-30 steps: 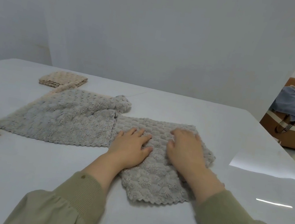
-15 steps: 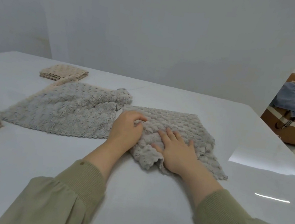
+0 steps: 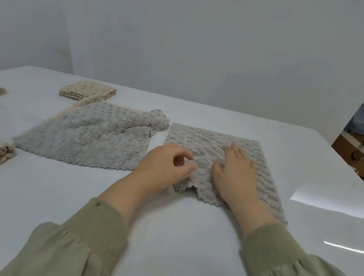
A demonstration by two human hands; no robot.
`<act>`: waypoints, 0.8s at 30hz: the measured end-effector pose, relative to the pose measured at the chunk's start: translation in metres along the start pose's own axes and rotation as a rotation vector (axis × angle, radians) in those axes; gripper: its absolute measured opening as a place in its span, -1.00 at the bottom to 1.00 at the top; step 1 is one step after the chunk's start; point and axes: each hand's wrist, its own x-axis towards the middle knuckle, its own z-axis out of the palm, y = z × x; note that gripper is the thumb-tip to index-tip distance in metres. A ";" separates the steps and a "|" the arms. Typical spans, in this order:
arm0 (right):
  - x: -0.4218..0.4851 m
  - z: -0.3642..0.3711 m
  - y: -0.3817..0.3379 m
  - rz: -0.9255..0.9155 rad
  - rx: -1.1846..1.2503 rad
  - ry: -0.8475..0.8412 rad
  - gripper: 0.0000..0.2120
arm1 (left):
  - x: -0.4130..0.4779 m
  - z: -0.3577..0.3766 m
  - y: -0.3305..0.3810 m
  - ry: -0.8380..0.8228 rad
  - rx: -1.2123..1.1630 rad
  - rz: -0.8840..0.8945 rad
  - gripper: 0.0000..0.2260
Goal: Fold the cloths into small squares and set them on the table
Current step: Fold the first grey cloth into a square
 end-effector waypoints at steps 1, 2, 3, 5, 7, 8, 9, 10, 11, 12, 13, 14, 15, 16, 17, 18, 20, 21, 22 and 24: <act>-0.007 -0.004 0.001 -0.003 0.012 0.025 -0.53 | -0.001 0.000 0.000 -0.059 0.044 0.022 -0.72; -0.014 -0.007 0.001 -0.003 0.021 0.024 -0.54 | -0.002 0.000 0.000 -0.114 0.097 0.045 -0.59; -0.022 -0.008 0.002 -0.007 0.020 -0.007 -0.55 | -0.002 0.000 -0.001 -0.167 0.161 0.071 -0.46; -0.036 -0.005 0.006 -0.044 -0.039 -0.146 -0.53 | -0.003 0.003 -0.004 -0.243 0.289 0.104 -0.29; -0.042 -0.002 0.011 -0.088 -0.113 -0.272 -0.49 | -0.003 0.008 -0.008 -0.261 0.339 0.111 -0.29; -0.042 -0.002 0.013 -0.094 -0.118 -0.284 -0.48 | -0.003 0.009 -0.010 -0.244 0.323 0.113 -0.36; -0.041 -0.004 0.013 -0.094 -0.110 -0.267 -0.49 | -0.002 0.010 -0.012 -0.215 0.304 0.120 -0.45; -0.039 -0.005 0.013 -0.097 -0.102 -0.234 -0.51 | -0.001 0.010 -0.012 -0.183 0.294 0.120 -0.53; -0.037 -0.006 0.013 -0.096 -0.093 -0.198 -0.54 | -0.001 0.009 -0.012 -0.148 0.293 0.108 -0.58; -0.035 -0.006 0.013 -0.090 -0.080 -0.168 -0.57 | 0.000 0.009 -0.012 -0.114 0.309 0.086 -0.60; -0.034 -0.006 0.012 -0.079 -0.068 -0.146 -0.59 | 0.001 0.007 -0.012 -0.070 0.338 0.062 -0.61; -0.032 -0.006 0.012 -0.071 -0.064 -0.132 -0.59 | 0.003 0.005 -0.013 -0.027 0.381 0.046 -0.62; -0.030 -0.005 0.012 -0.066 -0.073 -0.128 -0.60 | 0.004 0.002 -0.013 0.018 0.420 0.047 -0.65; -0.028 -0.004 0.012 -0.063 -0.085 -0.130 -0.60 | 0.004 -0.001 -0.013 0.054 0.445 0.060 -0.69; -0.027 -0.003 0.012 -0.060 -0.096 -0.132 -0.60 | 0.006 -0.004 -0.014 0.099 0.445 0.091 -0.72; -0.026 -0.002 0.012 -0.058 -0.101 -0.130 -0.61 | 0.007 -0.007 -0.015 0.148 0.427 0.150 -0.74; -0.025 -0.002 0.012 -0.058 -0.094 -0.120 -0.62 | 0.010 -0.013 -0.016 0.237 0.388 0.309 -0.78; -0.025 -0.002 0.013 -0.058 -0.090 -0.118 -0.63 | 0.011 -0.016 -0.016 0.263 0.368 0.369 -0.79; -0.025 -0.002 0.013 -0.060 -0.090 -0.118 -0.63 | 0.011 -0.018 -0.016 0.271 0.353 0.396 -0.80; -0.025 -0.001 0.014 -0.065 -0.092 -0.121 -0.64 | 0.008 -0.023 -0.014 0.258 0.305 0.370 -0.81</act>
